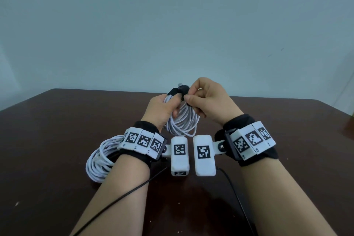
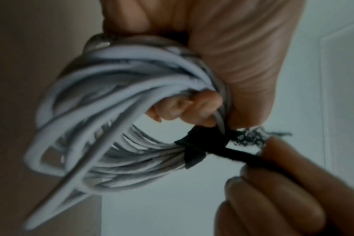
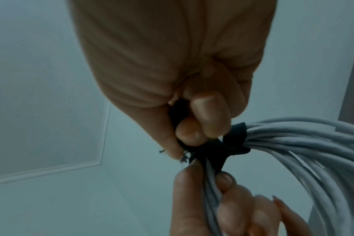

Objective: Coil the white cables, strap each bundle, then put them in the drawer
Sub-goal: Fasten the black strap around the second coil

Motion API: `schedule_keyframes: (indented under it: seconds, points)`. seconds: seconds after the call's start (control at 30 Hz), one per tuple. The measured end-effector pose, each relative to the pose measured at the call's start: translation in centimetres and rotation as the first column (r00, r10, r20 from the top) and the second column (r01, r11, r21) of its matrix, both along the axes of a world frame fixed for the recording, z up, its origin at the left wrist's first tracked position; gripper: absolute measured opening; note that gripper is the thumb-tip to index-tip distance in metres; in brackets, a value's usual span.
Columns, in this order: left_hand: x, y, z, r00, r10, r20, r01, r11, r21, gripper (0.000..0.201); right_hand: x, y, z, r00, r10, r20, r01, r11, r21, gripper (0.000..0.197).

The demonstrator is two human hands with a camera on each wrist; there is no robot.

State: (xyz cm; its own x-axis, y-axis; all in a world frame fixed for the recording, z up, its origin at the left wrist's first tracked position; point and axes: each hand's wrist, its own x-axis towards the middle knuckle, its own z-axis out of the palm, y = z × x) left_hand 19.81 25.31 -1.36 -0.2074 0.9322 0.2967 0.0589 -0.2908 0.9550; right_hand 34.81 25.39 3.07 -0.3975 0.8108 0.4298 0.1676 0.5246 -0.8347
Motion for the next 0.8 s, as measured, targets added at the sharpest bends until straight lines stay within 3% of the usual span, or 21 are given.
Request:
schedule_keyframes:
  seconds: [0.17, 0.3, 0.43, 0.53, 0.6, 0.7, 0.8]
  points:
    - [0.3, -0.6, 0.6, 0.971, -0.01, -0.24, 0.017, 1.0, 0.025, 0.035, -0.3, 0.4, -0.4, 0.989, 0.032, -0.146, -0.051, 0.99, -0.129, 0.017]
    - [0.2, -0.8, 0.9, 0.93, -0.005, -0.367, 0.024, 0.999, 0.048, 0.035, 0.3, 0.9, -0.5, 0.968, 0.113, -0.226, -0.175, 0.944, -0.28, 0.016]
    - [0.0, -1.0, 1.2, 0.938, -0.026, -0.344, 0.041, 0.998, 0.036, 0.03, 0.9, 0.7, -0.3, 0.91, 0.26, -0.322, -0.356, 0.889, -0.287, 0.011]
    - [-0.3, -1.2, 1.2, 0.957, -0.048, -0.286, 0.058, 0.998, 0.029, 0.032, 1.5, 0.9, -0.5, 0.877, 0.347, -0.333, -0.435, 0.867, -0.243, 0.032]
    - [-0.1, -1.2, 1.3, 0.953, -0.085, -0.29, 0.096, 0.995, 0.021, 0.029, 1.3, 1.0, -0.6, 0.942, 0.252, -0.219, -0.291, 0.941, -0.17, 0.019]
    - [0.3, -1.2, 1.0, 0.946, -0.138, -0.293, 0.137, 0.99, -0.023, 0.029, 0.7, 0.9, -0.6, 0.998, -0.041, -0.043, 0.043, 0.999, 0.032, 0.003]
    - [0.4, -1.3, 0.8, 0.957, -0.183, -0.225, 0.186, 0.983, -0.009, 0.027, 0.4, 1.6, -1.1, 0.984, -0.175, 0.026, 0.173, 0.983, 0.068, 0.026]
